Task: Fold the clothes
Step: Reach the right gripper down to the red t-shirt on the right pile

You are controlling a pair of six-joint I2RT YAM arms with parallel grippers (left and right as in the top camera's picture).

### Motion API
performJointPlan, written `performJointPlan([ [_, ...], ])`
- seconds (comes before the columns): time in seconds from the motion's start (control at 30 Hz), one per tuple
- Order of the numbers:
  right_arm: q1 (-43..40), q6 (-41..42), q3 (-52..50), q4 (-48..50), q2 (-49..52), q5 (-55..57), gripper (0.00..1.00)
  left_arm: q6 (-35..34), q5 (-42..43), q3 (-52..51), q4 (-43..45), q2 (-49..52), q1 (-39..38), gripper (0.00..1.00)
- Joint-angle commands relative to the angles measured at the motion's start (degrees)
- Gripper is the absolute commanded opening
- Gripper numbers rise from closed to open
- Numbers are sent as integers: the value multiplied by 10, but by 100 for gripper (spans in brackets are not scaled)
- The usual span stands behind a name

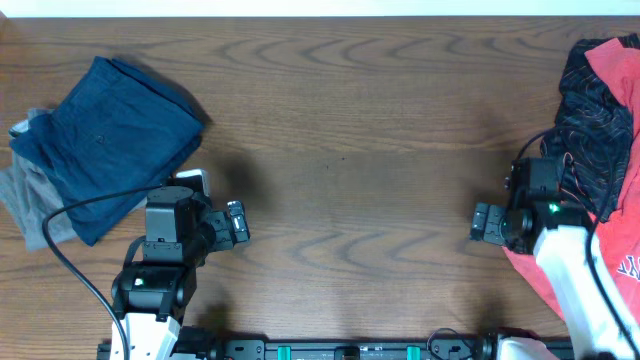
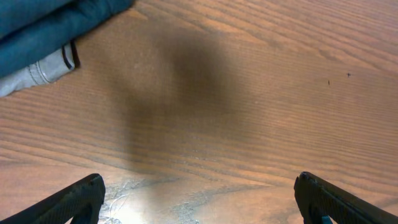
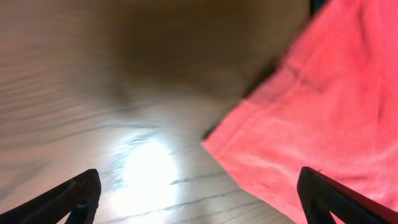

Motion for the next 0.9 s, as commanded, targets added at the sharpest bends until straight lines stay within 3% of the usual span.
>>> performJointPlan([
  [0.0, -37, 64, 6, 5, 50, 66, 99, 8, 3, 13, -1, 0, -1, 98],
  [0.23, -78, 82, 2, 27, 116, 99, 97, 8, 3, 13, -1, 0, -1, 98],
  [0.27, -80, 82, 1, 27, 122, 99, 94, 8, 3, 13, -1, 0, -1, 98],
  [0.37, -87, 82, -7, 28, 132, 99, 65, 8, 3, 13, -1, 0, -1, 98],
  [0.5, -98, 82, -20, 37, 132, 99, 58, 8, 3, 13, -1, 0, -1, 98],
  [0.6, -105, 82, -27, 40, 132, 89, 41, 8, 3, 13, 0, 0, -1, 98],
  [0.63, -107, 82, -28, 42, 132, 83, 40, 8, 3, 13, 1, 0, -1, 98],
  [0.7, -110, 82, -30, 46, 132, 73, 44, 8, 3, 13, 1, 0, -1, 98],
  [0.77, -110, 82, -30, 58, 132, 36, 73, 8, 3, 13, 1, 0, -1, 98],
  [0.83, -110, 76, -30, 73, 132, -3, 84, 8, 3, 13, 1, 0, -1, 97],
  [0.87, -110, 66, -30, 82, 132, -23, 84, 8, 3, 13, 3, 0, -1, 98],
])
